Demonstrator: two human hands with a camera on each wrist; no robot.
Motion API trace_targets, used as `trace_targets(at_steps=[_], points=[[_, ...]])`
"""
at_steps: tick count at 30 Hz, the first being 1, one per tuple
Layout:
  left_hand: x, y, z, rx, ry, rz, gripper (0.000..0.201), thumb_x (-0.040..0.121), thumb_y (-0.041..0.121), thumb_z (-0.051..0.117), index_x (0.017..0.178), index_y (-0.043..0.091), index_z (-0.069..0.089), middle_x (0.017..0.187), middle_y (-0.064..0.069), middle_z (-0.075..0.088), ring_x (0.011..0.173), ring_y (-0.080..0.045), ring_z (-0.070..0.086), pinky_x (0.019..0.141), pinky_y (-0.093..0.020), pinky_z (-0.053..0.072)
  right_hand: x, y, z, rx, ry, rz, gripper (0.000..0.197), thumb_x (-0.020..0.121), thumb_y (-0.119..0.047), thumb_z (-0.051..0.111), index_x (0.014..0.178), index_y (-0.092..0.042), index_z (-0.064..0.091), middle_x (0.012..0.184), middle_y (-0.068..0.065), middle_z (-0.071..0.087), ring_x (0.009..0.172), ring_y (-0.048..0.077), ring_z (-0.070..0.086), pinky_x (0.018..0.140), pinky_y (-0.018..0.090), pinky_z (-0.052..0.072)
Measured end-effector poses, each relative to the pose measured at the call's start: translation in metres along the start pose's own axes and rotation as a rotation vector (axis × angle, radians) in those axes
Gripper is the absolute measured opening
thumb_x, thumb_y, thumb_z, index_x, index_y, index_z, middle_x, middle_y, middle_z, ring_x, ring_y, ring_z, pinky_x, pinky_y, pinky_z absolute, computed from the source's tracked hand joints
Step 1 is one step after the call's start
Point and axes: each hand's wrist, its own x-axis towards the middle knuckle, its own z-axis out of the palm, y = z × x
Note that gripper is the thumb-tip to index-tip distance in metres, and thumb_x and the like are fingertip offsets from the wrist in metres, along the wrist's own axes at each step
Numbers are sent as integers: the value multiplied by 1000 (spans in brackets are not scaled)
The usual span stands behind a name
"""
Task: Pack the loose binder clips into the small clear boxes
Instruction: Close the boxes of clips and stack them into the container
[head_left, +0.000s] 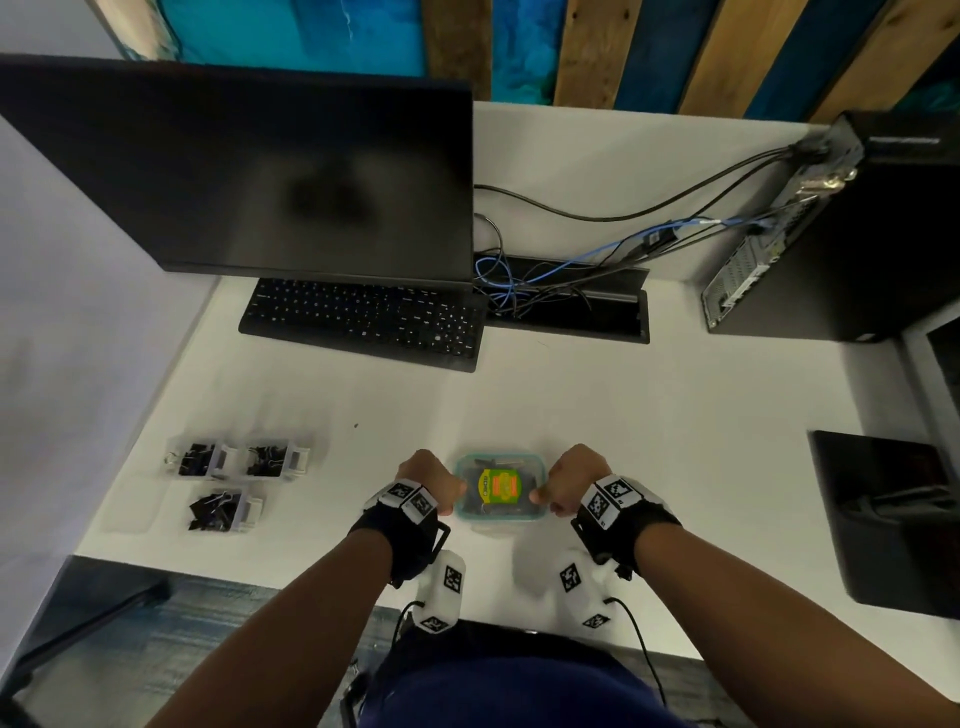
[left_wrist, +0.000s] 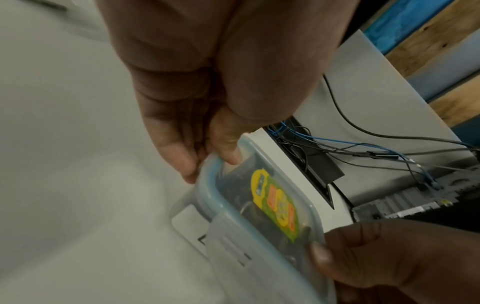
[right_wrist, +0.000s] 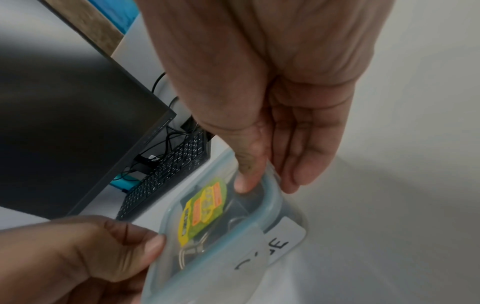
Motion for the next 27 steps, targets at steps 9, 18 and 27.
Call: trace_targets(at_steps=[9, 18, 27], points=[[3, -13, 15, 248, -3, 560, 90, 79, 37, 75, 150, 16, 25, 151, -8, 30, 134, -24, 40, 109, -35, 36, -11, -16, -9, -109, -2, -449, 80, 76, -11, 78, 146, -16, 40, 142, 8, 43, 131, 24, 46, 107, 24, 34], [9, -2, 14, 812, 93, 738, 117, 64, 59, 77, 152, 17, 13, 154, 1, 25, 135, -21, 33, 107, -40, 34, -17, -6, 8, -470, 24, -548, 121, 58, -54, 85, 151, -20, 16, 146, 0, 33, 125, 27, 46, 102, 44, 44], [17, -3, 17, 783, 106, 804, 106, 52, 56, 73, 141, 17, 30, 130, 5, 46, 114, -17, 48, 100, -32, 37, -11, -3, 22, -541, 178, -601, 106, 52, -56, 76, 140, -19, 30, 129, 0, 46, 107, 26, 49, 92, 41, 42]])
